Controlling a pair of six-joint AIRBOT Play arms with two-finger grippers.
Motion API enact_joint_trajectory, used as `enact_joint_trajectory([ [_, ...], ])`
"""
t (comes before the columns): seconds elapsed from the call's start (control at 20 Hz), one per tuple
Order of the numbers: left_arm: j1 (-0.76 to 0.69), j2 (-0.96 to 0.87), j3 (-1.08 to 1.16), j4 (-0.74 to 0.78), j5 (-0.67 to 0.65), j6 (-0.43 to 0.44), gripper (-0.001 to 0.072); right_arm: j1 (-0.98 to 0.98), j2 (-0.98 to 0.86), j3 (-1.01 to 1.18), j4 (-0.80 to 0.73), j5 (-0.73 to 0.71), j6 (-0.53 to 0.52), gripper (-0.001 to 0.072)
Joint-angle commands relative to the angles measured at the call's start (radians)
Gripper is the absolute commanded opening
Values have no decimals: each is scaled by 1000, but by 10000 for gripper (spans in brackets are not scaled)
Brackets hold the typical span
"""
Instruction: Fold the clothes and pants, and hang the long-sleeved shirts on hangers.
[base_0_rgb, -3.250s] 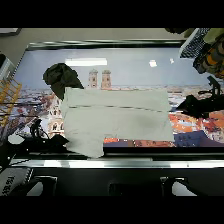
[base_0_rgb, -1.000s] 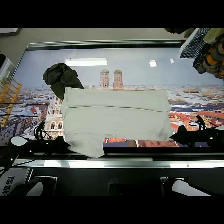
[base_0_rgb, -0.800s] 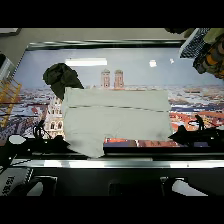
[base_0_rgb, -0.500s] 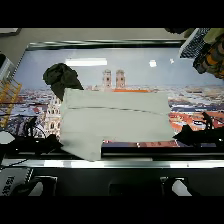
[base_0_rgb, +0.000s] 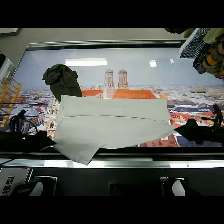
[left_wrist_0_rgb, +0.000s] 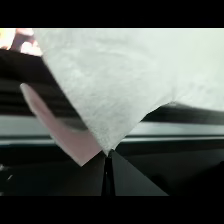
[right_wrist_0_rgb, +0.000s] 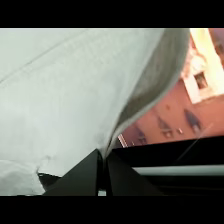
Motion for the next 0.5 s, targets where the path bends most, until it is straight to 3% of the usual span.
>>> enact_joint_trajectory([
  [0.0,-1,-120,29,-93,138,51,17,134,-99,53,67,-111,-72,30],
  [0.2,-1,-306,128,-116,266,118,18,269,-272,206,1,-319,8,30],
  [0.45,-39,-550,333,-134,317,138,17,282,-439,341,2,-373,36,30],
])
